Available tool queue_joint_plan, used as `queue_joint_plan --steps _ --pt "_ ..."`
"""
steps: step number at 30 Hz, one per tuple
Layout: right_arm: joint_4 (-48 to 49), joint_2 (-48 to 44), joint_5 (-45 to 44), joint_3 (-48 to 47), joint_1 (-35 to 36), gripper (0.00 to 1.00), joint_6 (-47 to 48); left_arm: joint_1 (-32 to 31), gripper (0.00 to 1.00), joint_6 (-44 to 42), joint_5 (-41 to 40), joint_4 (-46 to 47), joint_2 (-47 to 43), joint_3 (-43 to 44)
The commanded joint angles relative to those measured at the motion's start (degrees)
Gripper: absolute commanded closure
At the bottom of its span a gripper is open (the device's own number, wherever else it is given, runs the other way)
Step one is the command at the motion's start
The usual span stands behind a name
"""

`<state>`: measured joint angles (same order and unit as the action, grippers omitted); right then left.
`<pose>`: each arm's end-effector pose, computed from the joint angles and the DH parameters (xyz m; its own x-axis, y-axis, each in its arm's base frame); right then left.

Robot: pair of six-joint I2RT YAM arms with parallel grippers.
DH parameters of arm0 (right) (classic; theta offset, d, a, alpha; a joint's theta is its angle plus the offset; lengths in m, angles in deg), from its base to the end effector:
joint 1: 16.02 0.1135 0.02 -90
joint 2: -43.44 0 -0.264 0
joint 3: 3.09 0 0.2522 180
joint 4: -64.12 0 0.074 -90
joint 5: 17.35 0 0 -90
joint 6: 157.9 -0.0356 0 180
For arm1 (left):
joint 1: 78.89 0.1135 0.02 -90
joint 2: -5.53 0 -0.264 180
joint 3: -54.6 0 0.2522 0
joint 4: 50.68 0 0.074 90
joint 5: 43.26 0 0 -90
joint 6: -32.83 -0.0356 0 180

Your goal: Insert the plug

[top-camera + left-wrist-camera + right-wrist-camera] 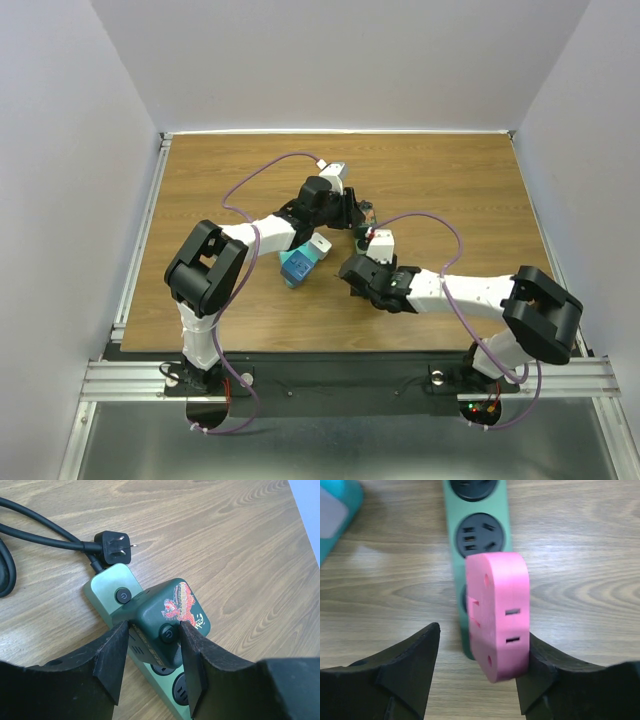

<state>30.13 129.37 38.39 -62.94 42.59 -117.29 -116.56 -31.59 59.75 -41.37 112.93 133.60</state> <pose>0.1626 0.2281 0.1763 -0.7184 0.0273 -0.6951 -0.0213 0.9979 0.0612 0.3303 -0.2652 0.2099 -0.5633 -0.0966 -0.8206 0.5772 0.6647 -0.4744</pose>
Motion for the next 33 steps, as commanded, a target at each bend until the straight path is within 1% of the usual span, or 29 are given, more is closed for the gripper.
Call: queue_joint_plan --steps 1,5,9,12,17,22,23,29,32,33 --pt "-8.95 -0.14 2.01 2.75 -1.56 0.36 -1.95 -0.91 0.45 -1.76 0.08 -5.23 -0.26 -1.34" --pt "-8.95 -2.87 -0.18 1.88 -1.83 0.32 0.34 -0.91 0.45 -1.85 0.08 -5.40 -0.52 -1.34" --pt "-8.60 -7.96 -1.42 0.91 -1.83 0.30 3.24 -0.91 0.45 -1.77 -0.27 -5.49 -0.69 -1.25" --pt "-8.16 -13.92 -2.21 1.00 -1.92 0.28 5.00 -0.91 0.45 -1.76 -0.10 -5.49 -0.61 -1.16" --pt "-7.99 -18.60 -2.40 1.96 -3.23 0.23 6.75 -0.91 0.45 -1.59 -0.10 -5.67 -0.78 -1.16" --pt "-7.46 -18.96 -1.34 1.26 -4.90 0.23 9.48 -1.00 0.45 -2.03 -0.54 -6.46 -1.31 -1.07" --pt "-7.11 -18.78 -0.99 1.09 -6.39 0.23 10.96 -0.91 0.45 -2.12 -0.54 -6.46 -1.40 -1.07" --pt "0.70 -20.98 9.55 3.19 -13.95 0.23 18.17 -1.00 0.45 -1.94 -0.89 -6.81 -2.01 -1.25" --pt "3.08 -20.45 16.48 3.02 -15.45 0.24 20.90 -1.00 0.45 -2.20 -1.15 -7.07 -2.10 -1.25" --pt "3.44 -20.02 16.51 2.84 -15.63 0.24 21.34 -1.00 0.45 -2.12 -1.15 -7.07 -2.19 -1.25"
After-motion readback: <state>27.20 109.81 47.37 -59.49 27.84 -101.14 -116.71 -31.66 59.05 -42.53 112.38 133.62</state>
